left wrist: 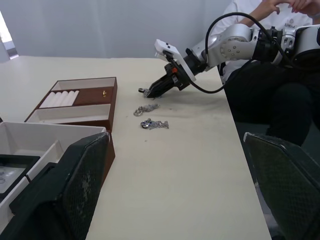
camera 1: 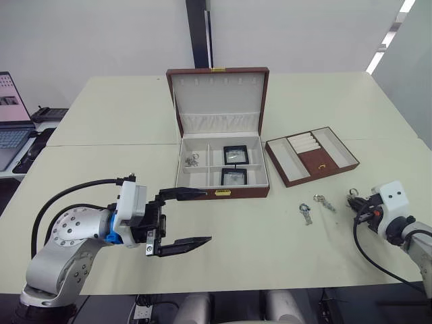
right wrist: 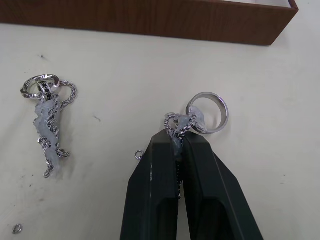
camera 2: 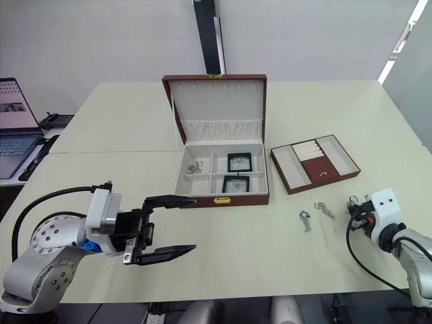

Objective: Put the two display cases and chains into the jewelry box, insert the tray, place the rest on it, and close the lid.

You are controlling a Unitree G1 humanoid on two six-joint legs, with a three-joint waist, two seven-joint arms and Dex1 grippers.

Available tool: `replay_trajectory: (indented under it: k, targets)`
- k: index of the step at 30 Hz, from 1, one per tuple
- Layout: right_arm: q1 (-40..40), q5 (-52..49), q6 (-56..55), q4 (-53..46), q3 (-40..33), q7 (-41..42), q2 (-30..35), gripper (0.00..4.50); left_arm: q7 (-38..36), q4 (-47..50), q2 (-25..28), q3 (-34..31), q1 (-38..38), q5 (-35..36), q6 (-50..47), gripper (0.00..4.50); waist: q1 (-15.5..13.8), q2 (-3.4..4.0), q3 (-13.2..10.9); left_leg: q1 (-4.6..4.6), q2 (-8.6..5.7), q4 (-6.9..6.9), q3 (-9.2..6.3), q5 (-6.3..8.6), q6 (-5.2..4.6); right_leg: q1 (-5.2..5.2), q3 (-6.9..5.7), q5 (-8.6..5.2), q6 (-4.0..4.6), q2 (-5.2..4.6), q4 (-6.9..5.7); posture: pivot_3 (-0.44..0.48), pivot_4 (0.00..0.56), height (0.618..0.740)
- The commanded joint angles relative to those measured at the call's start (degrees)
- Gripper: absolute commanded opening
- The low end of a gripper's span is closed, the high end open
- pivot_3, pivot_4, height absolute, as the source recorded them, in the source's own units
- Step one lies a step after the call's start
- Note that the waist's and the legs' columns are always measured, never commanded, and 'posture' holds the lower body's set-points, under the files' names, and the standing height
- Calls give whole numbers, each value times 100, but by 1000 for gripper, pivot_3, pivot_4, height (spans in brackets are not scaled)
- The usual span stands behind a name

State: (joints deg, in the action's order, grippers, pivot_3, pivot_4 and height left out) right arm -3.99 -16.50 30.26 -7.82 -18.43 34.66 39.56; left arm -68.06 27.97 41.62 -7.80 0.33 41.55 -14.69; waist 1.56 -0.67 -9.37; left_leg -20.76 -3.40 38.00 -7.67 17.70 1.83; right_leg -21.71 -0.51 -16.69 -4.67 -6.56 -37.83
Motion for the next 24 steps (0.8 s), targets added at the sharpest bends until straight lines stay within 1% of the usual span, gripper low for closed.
replay_trajectory:
  k: [1,5,10,13,18,24]
  targets:
    - [-99,-29,-167,-193,-250,136,195,28,46,229,-16,-153,35,174,20,4500,-1,0,0,0,0,0,0,0,0,0,0,0,0,0,0,0,150,740]
    - [-206,-186,-135,-390,-393,335,363,28,54,252,-19,-190,106,172,52,4500,-5,1,-1,-1,0,0,1,1,-2,0,0,0,0,-1,2,0,150,740]
    - [-417,-431,-5,-828,-557,818,700,28,99,281,-50,-290,244,165,99,4500,-4,5,-3,-1,0,-2,0,4,-6,0,-1,0,0,1,4,0,150,740]
    - [-406,-681,194,-1105,-680,1062,923,28,141,302,-66,-361,358,149,138,4500,-4,6,-3,-1,1,-1,0,4,-7,1,-1,0,0,0,4,0,150,740]
    - [-136,-1036,543,-1532,-623,1388,1306,28,356,378,-141,-478,556,119,148,4500,-5,5,-4,-1,2,-1,0,5,-9,1,-2,0,0,0,6,0,150,740]
    - [424,-1447,1001,-1984,-354,1583,1626,28,667,499,-186,-725,822,111,109,4500,-19,4,-5,-4,4,-2,-4,5,-8,2,-6,0,0,0,9,0,150,740]
